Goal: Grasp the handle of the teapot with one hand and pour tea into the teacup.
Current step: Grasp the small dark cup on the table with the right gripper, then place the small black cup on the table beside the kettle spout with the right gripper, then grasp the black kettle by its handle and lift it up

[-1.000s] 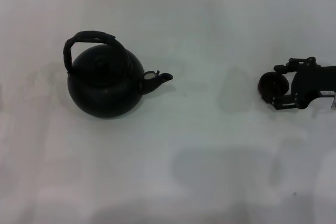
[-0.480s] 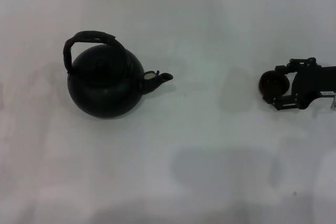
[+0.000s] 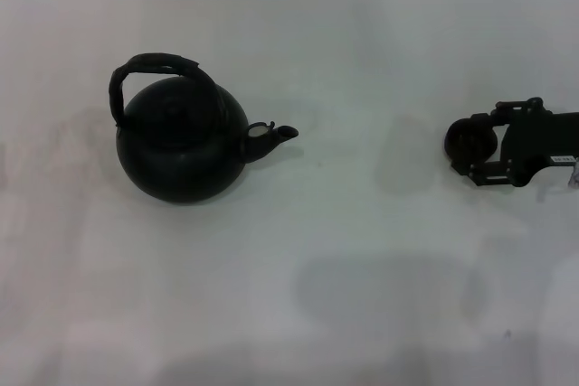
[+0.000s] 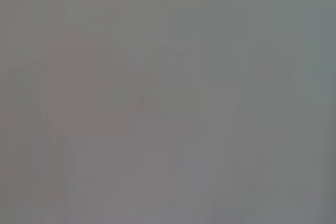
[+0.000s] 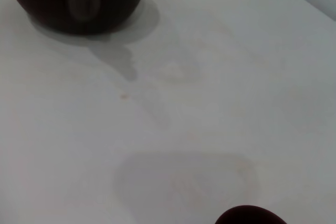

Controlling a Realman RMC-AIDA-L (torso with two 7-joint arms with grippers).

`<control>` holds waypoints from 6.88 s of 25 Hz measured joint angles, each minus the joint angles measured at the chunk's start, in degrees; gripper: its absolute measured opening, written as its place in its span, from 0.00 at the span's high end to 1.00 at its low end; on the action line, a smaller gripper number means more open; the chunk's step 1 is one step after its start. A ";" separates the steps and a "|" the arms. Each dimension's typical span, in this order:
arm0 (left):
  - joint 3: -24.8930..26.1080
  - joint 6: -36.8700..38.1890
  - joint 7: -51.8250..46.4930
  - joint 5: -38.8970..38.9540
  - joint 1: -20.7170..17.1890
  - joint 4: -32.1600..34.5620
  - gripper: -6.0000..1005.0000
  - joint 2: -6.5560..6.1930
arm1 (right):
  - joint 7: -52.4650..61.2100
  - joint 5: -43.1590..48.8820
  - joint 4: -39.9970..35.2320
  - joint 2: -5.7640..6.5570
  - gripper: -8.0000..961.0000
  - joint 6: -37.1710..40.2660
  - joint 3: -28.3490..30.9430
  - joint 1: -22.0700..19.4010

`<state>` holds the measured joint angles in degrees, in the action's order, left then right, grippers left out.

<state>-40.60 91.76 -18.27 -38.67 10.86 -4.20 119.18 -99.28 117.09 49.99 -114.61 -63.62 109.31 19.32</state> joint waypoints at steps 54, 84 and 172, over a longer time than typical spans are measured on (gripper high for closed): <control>-0.09 0.43 -0.09 -0.79 1.01 -0.37 0.56 0.18 | 7.38 -7.91 5.69 -0.53 0.23 8.40 -24.12 3.09; -0.18 0.43 0.03 -1.48 1.19 -0.37 0.56 0.08 | 7.35 -7.85 4.42 -0.53 0.22 8.29 -25.56 3.08; -17.83 -10.44 -19.17 -15.90 5.10 7.72 0.36 -0.74 | -7.67 -21.21 -0.24 -0.09 0.13 -8.12 18.99 -0.78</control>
<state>-58.43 81.32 -37.45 -54.57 15.96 3.52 118.44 -106.95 95.88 49.74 -114.69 -71.74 128.30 18.54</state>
